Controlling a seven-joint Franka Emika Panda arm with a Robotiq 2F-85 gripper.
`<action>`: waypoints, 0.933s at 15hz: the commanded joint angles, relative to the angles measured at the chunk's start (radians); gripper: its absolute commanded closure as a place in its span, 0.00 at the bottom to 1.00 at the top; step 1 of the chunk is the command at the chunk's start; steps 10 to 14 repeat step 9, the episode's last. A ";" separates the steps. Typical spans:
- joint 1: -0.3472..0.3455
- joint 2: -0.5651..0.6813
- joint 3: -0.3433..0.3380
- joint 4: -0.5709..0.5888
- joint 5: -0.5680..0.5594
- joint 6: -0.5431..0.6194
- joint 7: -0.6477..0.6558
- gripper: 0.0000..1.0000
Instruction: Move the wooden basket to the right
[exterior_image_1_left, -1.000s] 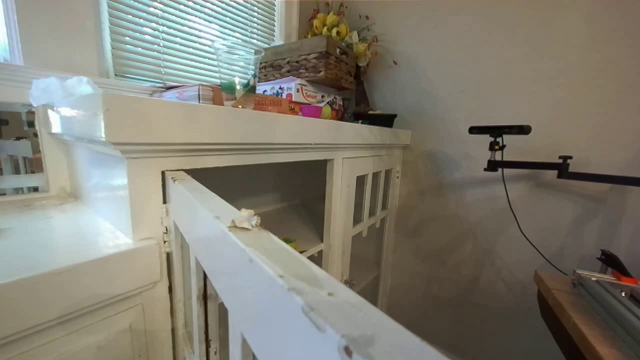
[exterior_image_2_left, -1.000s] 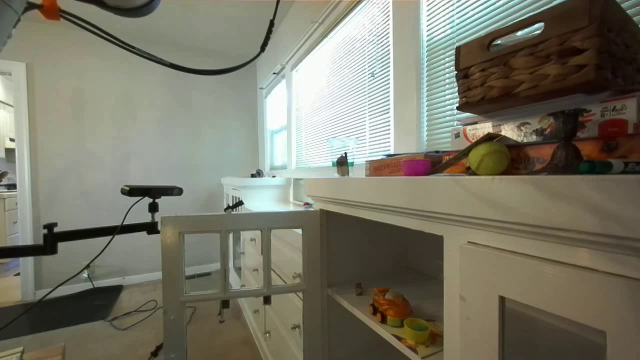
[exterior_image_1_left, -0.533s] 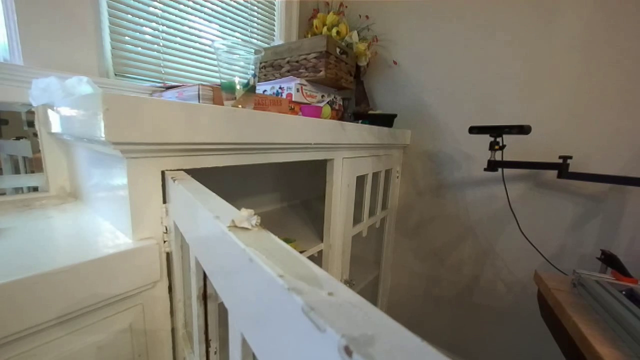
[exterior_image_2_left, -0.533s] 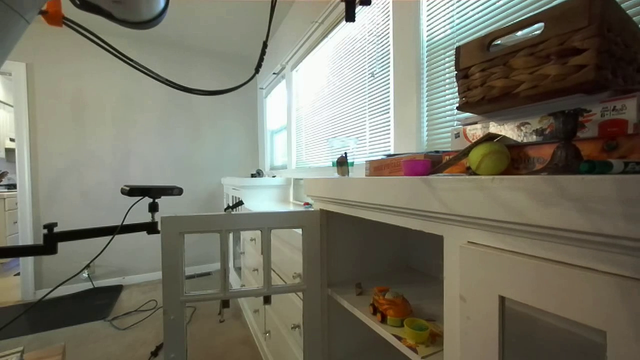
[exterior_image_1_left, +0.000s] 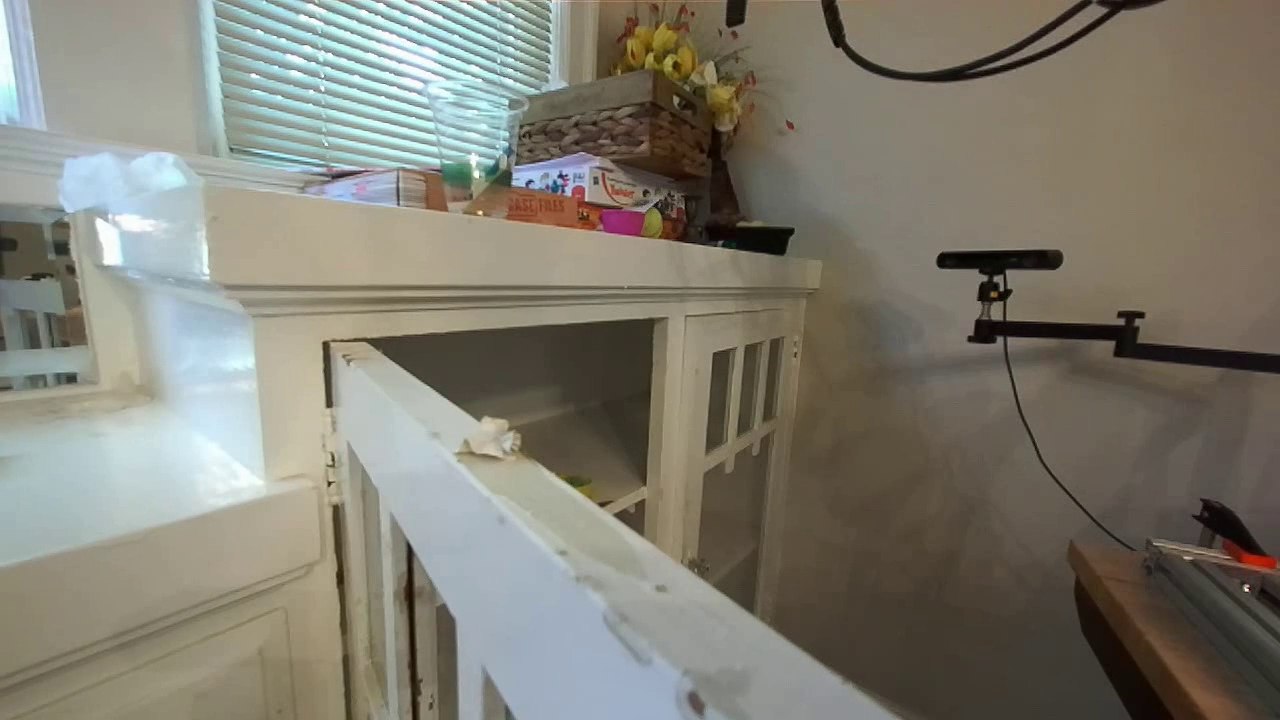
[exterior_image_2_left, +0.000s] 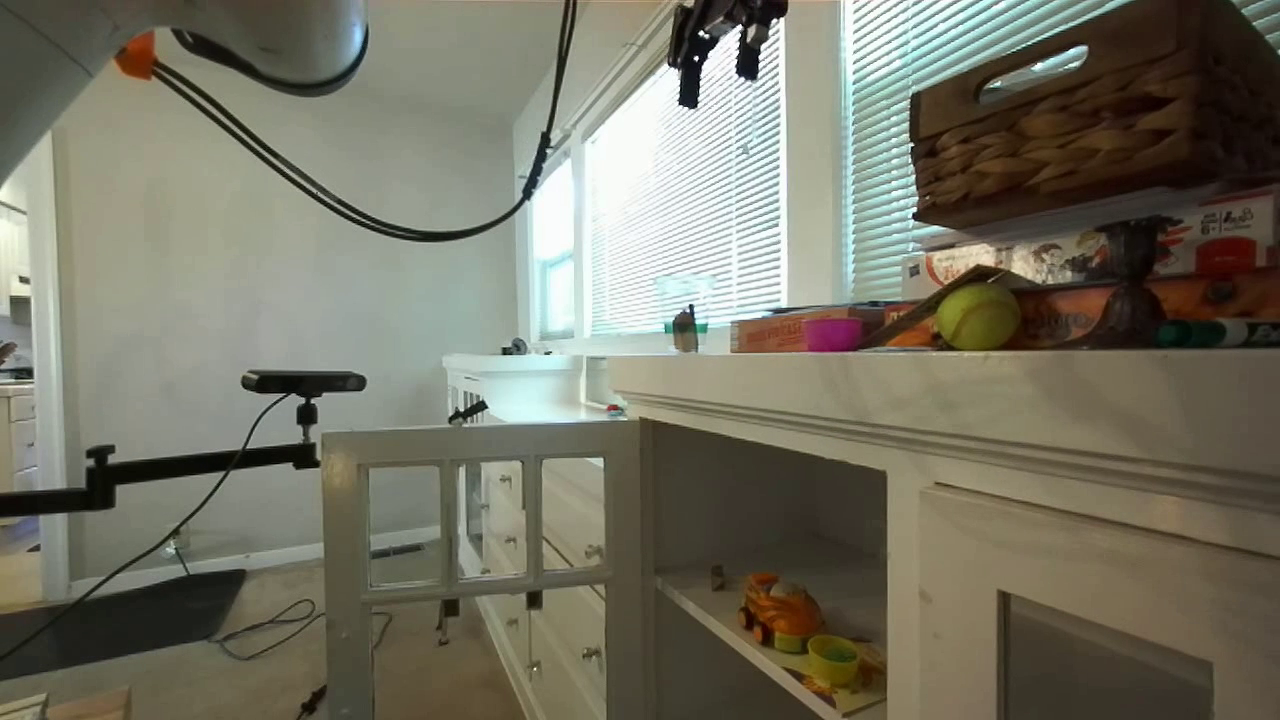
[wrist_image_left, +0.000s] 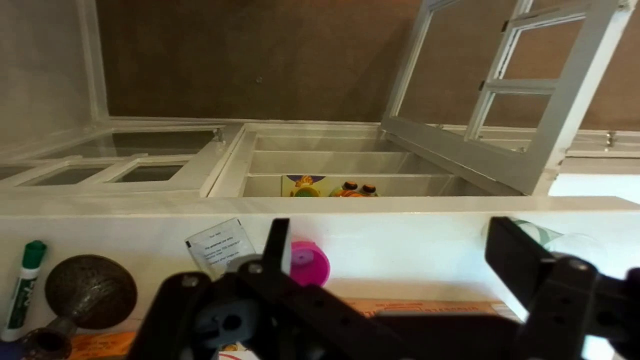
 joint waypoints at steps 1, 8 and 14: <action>0.039 0.035 -0.028 0.039 -0.088 0.041 -0.094 0.00; 0.035 0.041 -0.019 0.016 -0.065 0.099 -0.058 0.00; 0.035 0.042 -0.019 0.016 -0.065 0.106 -0.055 0.00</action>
